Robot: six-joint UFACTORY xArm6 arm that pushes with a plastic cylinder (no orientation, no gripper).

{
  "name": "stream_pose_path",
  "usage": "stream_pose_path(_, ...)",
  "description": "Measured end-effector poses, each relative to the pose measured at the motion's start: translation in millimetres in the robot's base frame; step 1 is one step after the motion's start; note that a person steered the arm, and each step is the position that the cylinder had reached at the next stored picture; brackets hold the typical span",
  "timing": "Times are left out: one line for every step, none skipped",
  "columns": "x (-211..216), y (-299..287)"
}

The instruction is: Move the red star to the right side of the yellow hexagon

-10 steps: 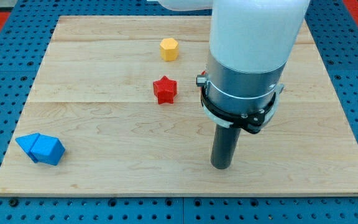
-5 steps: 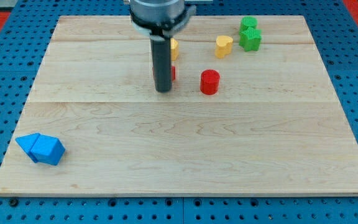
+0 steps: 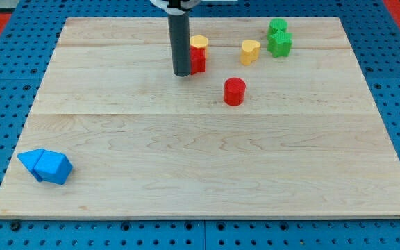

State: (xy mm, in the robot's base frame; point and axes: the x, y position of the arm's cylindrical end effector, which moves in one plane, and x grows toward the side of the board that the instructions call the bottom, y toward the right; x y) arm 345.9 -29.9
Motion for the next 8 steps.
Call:
stream_pose_path(0,23)
stream_pose_path(-19,62)
stream_pose_path(-56,72)
stream_pose_path(-80,73)
stream_pose_path(-93,77)
stream_pose_path(-92,94)
stream_pose_path(-82,49)
stream_pose_path(-62,56)
